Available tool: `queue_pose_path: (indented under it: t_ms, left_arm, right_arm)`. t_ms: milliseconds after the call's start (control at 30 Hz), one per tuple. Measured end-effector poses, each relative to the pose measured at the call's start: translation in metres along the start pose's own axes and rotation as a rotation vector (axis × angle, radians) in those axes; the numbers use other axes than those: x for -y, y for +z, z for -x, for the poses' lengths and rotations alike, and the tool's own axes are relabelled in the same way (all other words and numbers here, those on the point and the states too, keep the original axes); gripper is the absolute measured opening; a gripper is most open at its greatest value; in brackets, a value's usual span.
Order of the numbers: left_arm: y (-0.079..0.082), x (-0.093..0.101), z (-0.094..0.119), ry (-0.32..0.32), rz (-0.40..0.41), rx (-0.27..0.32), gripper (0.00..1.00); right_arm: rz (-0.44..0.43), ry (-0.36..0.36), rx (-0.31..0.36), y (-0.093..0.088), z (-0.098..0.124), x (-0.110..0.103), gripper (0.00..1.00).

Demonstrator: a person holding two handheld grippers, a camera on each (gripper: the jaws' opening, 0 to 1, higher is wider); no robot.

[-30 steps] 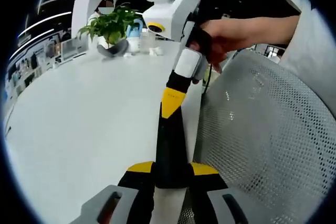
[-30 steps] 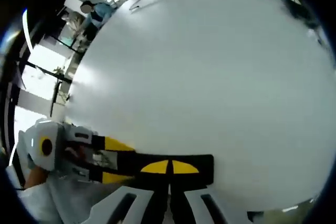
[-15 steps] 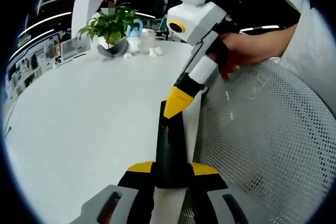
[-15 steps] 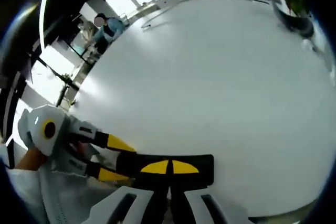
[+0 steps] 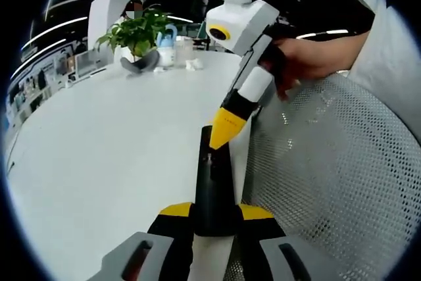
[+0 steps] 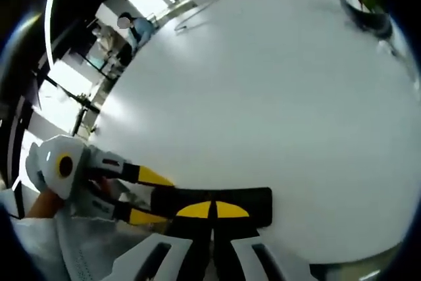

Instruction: Press the specified remote control buttons in sequence, fully releasing each button before pressing the next.

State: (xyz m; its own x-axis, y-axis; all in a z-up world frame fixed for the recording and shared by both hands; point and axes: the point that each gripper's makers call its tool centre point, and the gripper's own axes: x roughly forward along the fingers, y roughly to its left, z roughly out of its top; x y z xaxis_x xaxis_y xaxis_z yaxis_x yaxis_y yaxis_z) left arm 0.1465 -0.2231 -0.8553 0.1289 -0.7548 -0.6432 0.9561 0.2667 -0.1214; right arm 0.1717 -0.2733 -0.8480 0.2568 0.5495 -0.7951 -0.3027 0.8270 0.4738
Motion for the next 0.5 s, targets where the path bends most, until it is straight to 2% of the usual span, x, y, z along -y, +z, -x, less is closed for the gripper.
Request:
queue_pose_path:
  t_ms: [167,300,500]
  left_arm:
    - [-0.0001,-0.0002,-0.0002,0.0,-0.001,0.001,0.25]
    - [-0.0001,-0.0003,0.0,-0.001,0.0,0.002,0.25]
    - [-0.0002,-0.0006,0.0003,-0.002,0.0,0.003,0.25]
  right_arm:
    - [0.003,0.038,-0.028,-0.0033,-0.0041,-0.0075,0.0]
    - [0.063,-0.005,-0.006,0.0003,-0.003,-0.0041,0.0]
    - [-0.007,0.022,-0.002,-0.0003,-0.0027,-0.0031,0.0]
